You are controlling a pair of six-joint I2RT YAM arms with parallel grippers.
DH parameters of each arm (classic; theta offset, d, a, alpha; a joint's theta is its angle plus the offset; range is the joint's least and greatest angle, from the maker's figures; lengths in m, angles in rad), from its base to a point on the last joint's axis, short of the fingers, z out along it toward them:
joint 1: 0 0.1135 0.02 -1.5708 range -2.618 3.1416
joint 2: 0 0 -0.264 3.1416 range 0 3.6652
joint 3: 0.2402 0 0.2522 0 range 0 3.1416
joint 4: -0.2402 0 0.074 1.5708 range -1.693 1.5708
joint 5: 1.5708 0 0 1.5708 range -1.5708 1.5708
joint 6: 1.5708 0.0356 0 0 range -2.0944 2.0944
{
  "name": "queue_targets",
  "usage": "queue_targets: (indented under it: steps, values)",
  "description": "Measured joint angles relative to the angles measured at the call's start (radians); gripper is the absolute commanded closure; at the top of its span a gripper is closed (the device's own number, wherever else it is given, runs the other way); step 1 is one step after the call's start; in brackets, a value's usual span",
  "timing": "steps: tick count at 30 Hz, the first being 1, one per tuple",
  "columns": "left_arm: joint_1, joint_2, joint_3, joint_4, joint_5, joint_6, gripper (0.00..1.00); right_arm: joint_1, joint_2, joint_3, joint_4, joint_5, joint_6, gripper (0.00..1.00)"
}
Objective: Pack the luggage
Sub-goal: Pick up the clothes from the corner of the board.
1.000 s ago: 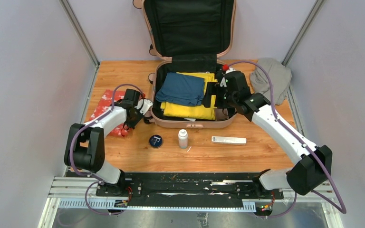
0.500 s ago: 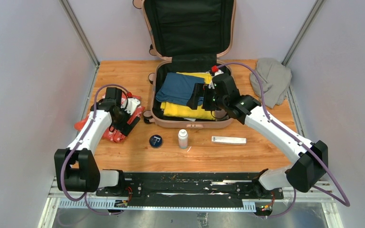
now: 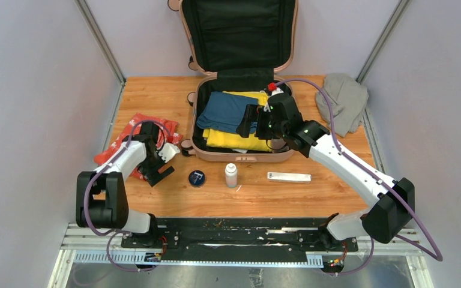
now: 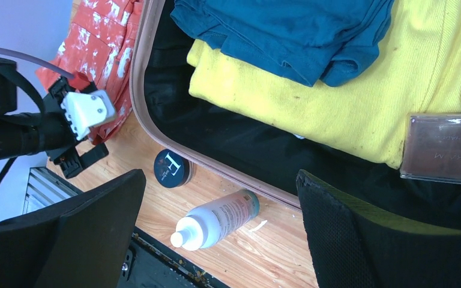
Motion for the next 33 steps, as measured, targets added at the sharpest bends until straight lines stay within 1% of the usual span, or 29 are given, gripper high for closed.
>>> queue_targets:
  steps: [4, 9, 10, 12, 14, 16, 17, 18, 22, 25, 29, 33]
  values:
    - [0.000, 0.033, -0.034, 0.039, -0.014, 0.060, 0.00, 0.000, 0.000, -0.002, 0.001, 0.000, 0.000, 0.00]
    - [0.000, 0.096, -0.028, 0.107, -0.032, 0.082, 0.01, 0.000, 0.000, -0.013, 0.018, -0.001, 0.001, 0.00]
    - [0.000, 0.114, -0.023, 0.114, -0.034, 0.080, 0.08, 0.000, 0.000, -0.016, 0.020, -0.001, 0.001, 0.00]
    - [-0.001, 0.139, -0.001, 0.108, -0.034, 0.064, 0.28, 0.000, -0.001, -0.026, 0.025, -0.001, 0.002, 0.00]
    - [-0.001, 0.158, 0.017, 0.117, -0.034, 0.044, 0.51, 0.000, -0.002, -0.032, 0.027, -0.001, 0.005, 0.00]
    - [-0.002, 0.162, 0.027, 0.120, -0.032, 0.030, 0.81, 0.000, -0.002, -0.035, 0.029, -0.001, 0.009, 0.00]
    - [-0.002, 0.155, 0.031, 0.119, -0.030, 0.025, 0.93, 0.000, -0.002, -0.035, 0.030, -0.001, 0.012, 0.00]
    - [-0.002, 0.142, 0.033, 0.115, -0.027, 0.018, 1.00, 0.000, -0.002, -0.035, 0.032, -0.001, 0.016, 0.00]
    - [0.001, 0.068, 0.046, 0.092, -0.015, -0.021, 1.00, 0.008, -0.002, -0.035, 0.043, -0.001, 0.044, 0.00]
    - [0.006, 0.006, 0.095, 0.045, 0.002, -0.053, 1.00, 0.021, -0.002, -0.035, 0.060, -0.008, 0.066, 0.00]
    - [0.011, -0.043, 0.229, -0.051, 0.058, -0.127, 1.00, 0.042, 0.020, -0.034, 0.089, -0.021, 0.101, 0.00]
    - [0.010, -0.048, 0.356, -0.134, 0.138, -0.204, 1.00, 0.071, 0.077, -0.020, 0.114, -0.053, 0.164, 0.00]
